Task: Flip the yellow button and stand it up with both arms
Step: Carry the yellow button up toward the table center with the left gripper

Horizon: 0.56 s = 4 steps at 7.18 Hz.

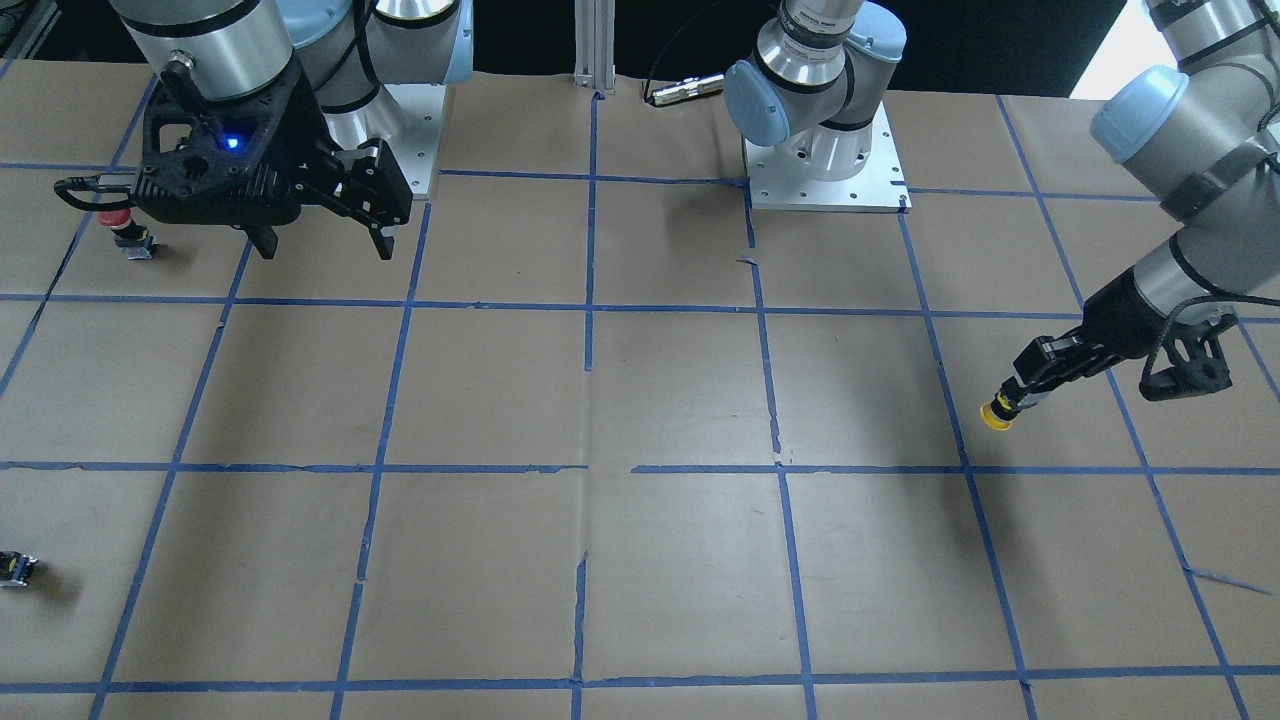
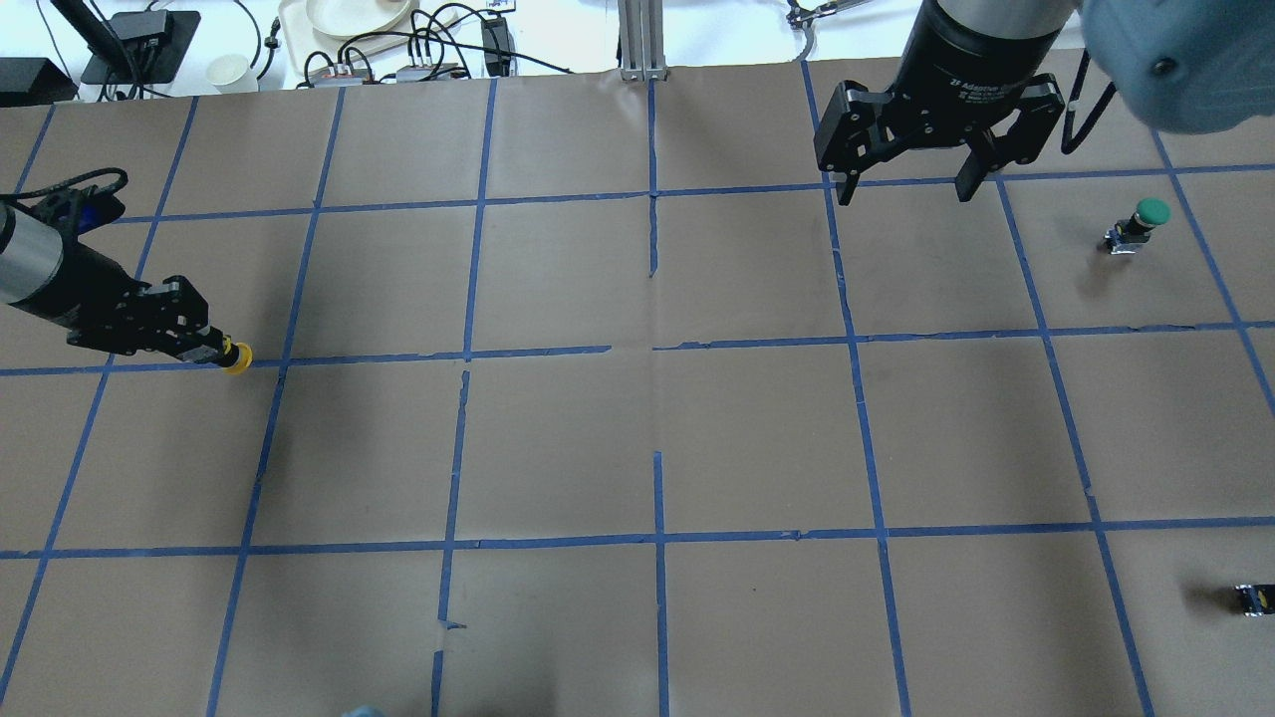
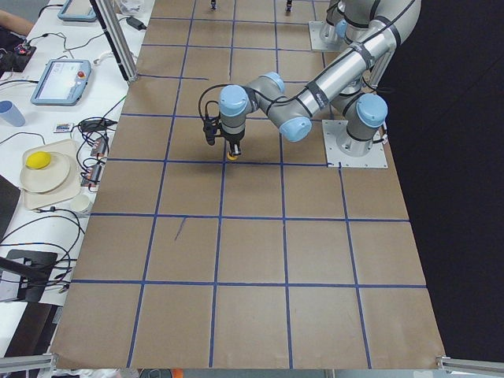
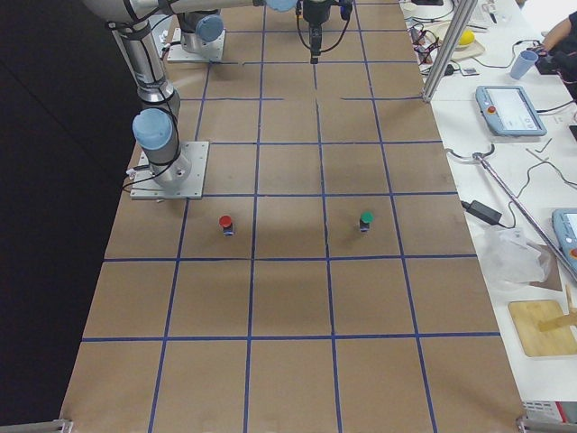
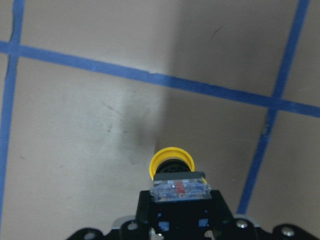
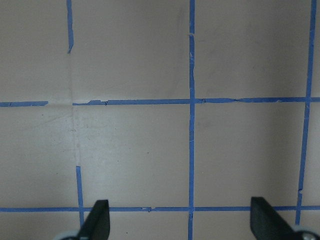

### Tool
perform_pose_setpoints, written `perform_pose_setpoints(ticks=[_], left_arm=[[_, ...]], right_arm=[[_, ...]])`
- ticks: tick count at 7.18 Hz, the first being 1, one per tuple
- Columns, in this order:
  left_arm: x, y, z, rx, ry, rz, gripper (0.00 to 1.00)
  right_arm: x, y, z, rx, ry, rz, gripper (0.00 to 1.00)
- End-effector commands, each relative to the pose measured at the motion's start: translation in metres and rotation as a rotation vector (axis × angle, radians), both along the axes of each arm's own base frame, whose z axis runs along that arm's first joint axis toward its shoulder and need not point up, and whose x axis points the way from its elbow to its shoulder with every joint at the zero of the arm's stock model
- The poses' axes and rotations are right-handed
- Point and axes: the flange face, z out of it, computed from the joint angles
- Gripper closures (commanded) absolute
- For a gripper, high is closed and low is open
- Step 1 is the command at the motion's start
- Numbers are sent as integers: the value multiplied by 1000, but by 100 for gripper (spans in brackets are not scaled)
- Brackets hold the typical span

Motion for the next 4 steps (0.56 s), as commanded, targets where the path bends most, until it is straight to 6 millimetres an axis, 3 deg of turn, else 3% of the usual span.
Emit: perform_pose_setpoints(ticks=[1,3,4], left_arm=[[-64,-5,33,-7,200,-2,79],[-155,-9,52,-48,461,-76,79],[-182,-15,68,-103,586,-88,79]], right_arm=[[0,0,0,-1,0,0,0],[0,0,1,-4,0,5,0],[-10,-6,1,-13,0,-6,0]])
